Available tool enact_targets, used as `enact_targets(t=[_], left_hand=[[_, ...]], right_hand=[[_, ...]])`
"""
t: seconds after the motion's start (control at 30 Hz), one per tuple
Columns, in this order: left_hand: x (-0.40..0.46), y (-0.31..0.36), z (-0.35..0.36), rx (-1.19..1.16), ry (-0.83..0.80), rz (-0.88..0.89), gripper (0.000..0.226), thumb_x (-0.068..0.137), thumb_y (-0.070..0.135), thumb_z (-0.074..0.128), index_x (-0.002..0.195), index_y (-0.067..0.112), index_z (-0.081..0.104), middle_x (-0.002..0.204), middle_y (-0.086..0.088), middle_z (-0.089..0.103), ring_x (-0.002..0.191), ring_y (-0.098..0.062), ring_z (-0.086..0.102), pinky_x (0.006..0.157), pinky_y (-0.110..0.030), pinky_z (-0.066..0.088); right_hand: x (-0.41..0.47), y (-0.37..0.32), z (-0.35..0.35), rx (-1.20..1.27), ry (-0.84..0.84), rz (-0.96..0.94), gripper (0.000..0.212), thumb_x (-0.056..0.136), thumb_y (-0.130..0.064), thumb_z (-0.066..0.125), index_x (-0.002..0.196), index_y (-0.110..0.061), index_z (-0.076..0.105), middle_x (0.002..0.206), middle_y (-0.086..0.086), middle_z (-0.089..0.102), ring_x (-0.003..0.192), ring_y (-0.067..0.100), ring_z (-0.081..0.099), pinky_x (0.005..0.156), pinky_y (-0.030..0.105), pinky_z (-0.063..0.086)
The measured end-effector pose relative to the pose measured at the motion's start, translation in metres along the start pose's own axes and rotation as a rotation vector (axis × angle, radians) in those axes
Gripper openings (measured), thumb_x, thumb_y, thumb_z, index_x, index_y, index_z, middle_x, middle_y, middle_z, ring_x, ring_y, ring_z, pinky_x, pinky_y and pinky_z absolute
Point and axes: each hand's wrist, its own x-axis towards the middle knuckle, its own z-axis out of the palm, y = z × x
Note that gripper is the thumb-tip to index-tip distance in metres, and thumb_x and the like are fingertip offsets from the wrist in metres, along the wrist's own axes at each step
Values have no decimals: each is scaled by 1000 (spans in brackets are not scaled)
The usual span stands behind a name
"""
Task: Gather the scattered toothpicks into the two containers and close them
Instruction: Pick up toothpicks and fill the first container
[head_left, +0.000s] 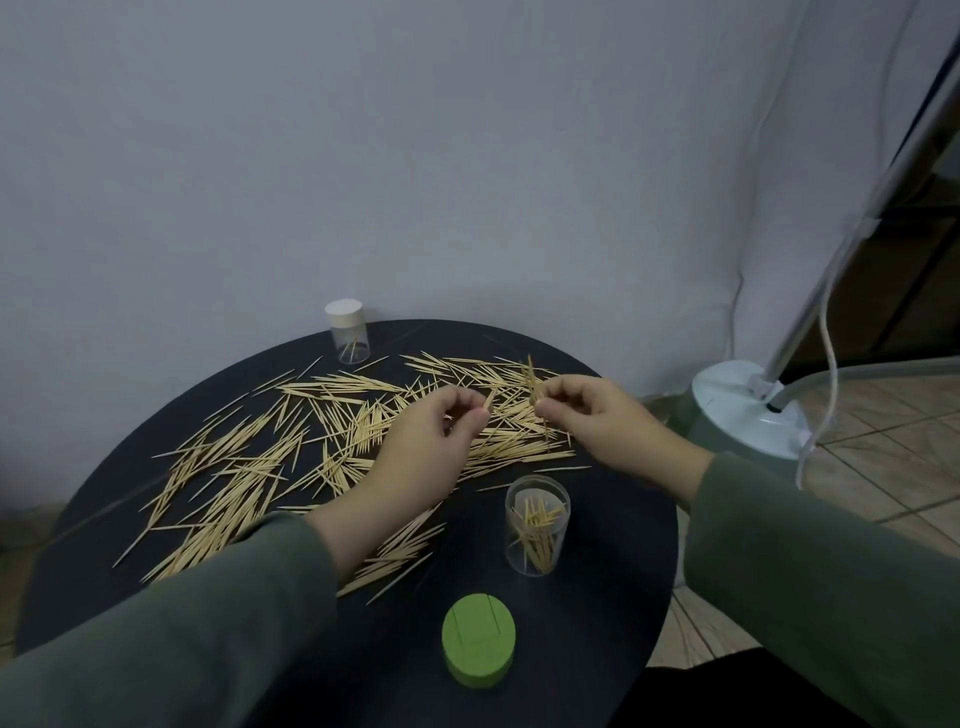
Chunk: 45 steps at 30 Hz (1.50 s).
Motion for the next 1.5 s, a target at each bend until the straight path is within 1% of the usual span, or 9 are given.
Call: enact_targets(t=[0.3, 0.4, 0.53, 0.83, 1.03, 1.17, 1.23, 1.37, 1.5], left_hand=[[-22, 13, 9, -599, -120, -42, 12, 94, 10, 57, 98, 17, 66, 85, 7, 67, 66, 10, 59, 52, -5, 41], [-28, 7, 13, -609, -199, -63, 11, 93, 11, 58, 99, 14, 67, 86, 6, 69, 69, 5, 61, 58, -8, 45], [-32, -4, 17, -541, -271, -92, 19, 91, 17, 60, 108, 13, 68, 106, -3, 71, 103, -15, 65, 85, -27, 51], [-32, -11, 13, -540, -326, -54, 27, 77, 26, 67, 102, 17, 66, 97, 0, 66, 90, -8, 63, 74, -20, 48], [-29, -3, 8, -495, -284, -16, 12, 93, 11, 56, 102, 13, 64, 87, 6, 64, 70, 7, 59, 58, -6, 42], [-19, -4, 4, -332, -201, 17, 17, 98, 21, 50, 103, 17, 66, 98, 7, 65, 86, 7, 59, 72, -9, 44], [-9, -14, 2, 2, -155, 84, 15, 98, 31, 51, 103, 28, 65, 102, 12, 63, 95, -3, 57, 81, -21, 45], [5, -37, -2, 728, -166, 180, 36, 92, 45, 57, 126, 33, 56, 125, 13, 54, 117, -10, 44, 100, -31, 40], [7, -47, 1, 833, -174, 189, 41, 91, 50, 56, 128, 33, 56, 126, 11, 56, 115, -13, 45, 98, -34, 44]], right_hand=[[-33, -14, -10, 416, -287, -8, 17, 80, -23, 58, 94, -15, 64, 71, -20, 64, 68, -10, 56, 63, 6, 42], [-38, -8, -6, 426, -340, 27, 19, 79, -22, 59, 95, -15, 65, 77, -17, 66, 74, -7, 59, 66, 9, 44], [-38, -1, -4, 396, -402, 83, 13, 85, -20, 63, 97, -18, 68, 93, -10, 70, 95, 5, 64, 80, 16, 48], [-29, 11, -9, 267, -453, 44, 22, 79, -21, 65, 100, -14, 67, 98, -3, 67, 98, 11, 62, 87, 23, 49], [-25, 9, -15, 268, -455, -48, 27, 77, -28, 66, 99, -14, 69, 94, -7, 71, 97, 9, 64, 85, 20, 47], [-20, 7, -16, 203, -372, -40, 22, 82, -35, 61, 97, -23, 71, 98, -10, 72, 101, 7, 64, 88, 18, 47], [-16, 10, -13, 103, -255, -2, 14, 91, -33, 58, 99, -30, 69, 102, -11, 69, 99, 7, 62, 88, 23, 48], [-5, 20, -9, -633, -140, 17, 28, 89, -39, 66, 116, -42, 61, 122, -12, 53, 109, 9, 49, 104, 40, 37], [5, 27, -5, -816, -183, 1, 36, 87, -44, 66, 122, -43, 59, 131, -10, 50, 122, 13, 44, 105, 40, 29]])
